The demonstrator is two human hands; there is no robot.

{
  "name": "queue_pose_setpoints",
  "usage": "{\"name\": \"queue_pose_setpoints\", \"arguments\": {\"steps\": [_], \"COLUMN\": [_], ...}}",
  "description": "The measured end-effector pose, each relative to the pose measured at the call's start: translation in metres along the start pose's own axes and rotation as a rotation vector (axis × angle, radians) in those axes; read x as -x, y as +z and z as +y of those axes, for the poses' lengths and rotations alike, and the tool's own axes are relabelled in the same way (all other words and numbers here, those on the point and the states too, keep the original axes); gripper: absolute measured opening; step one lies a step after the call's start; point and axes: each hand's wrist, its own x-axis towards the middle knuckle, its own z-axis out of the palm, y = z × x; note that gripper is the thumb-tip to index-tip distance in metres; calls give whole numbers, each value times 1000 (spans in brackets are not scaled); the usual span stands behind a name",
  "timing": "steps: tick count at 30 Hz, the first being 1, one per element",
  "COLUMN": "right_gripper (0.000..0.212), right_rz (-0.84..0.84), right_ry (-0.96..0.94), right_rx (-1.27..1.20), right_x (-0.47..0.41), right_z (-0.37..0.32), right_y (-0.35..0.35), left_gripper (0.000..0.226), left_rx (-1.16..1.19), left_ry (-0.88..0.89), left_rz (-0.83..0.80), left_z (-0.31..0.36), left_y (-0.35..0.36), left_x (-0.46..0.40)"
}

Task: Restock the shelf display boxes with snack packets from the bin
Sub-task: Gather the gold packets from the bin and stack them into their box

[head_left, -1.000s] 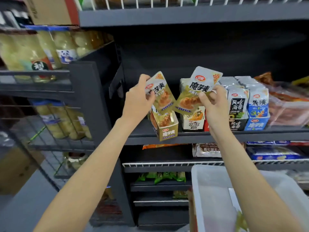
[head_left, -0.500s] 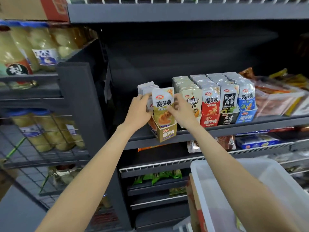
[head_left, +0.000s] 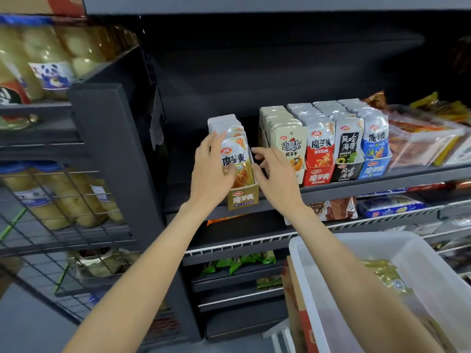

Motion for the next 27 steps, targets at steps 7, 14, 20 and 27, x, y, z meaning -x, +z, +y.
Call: {"name": "queue_pose_setpoints", "arguments": {"steps": [7,14,20,27], "right_gripper": [18,19,20,37], "right_rz": [234,-12,-548,-1081], "right_ry": [-176,-25,59,110], "right_rx": [181,208,200,358], "right_x": [38,86,130,190], "right_z": [13,77,165,241], "right_y": [-44,-96,-124,-145], "left_gripper": [25,30,19,28], "left_rx": [43,161,32,9], "left_ry": [496,464,-36,-470], "left_rz": [372,227,-313,-552], "left_z": [35,75,116,136], "left_y": [11,53,117,211], "left_x": [37,70,105,173]}}
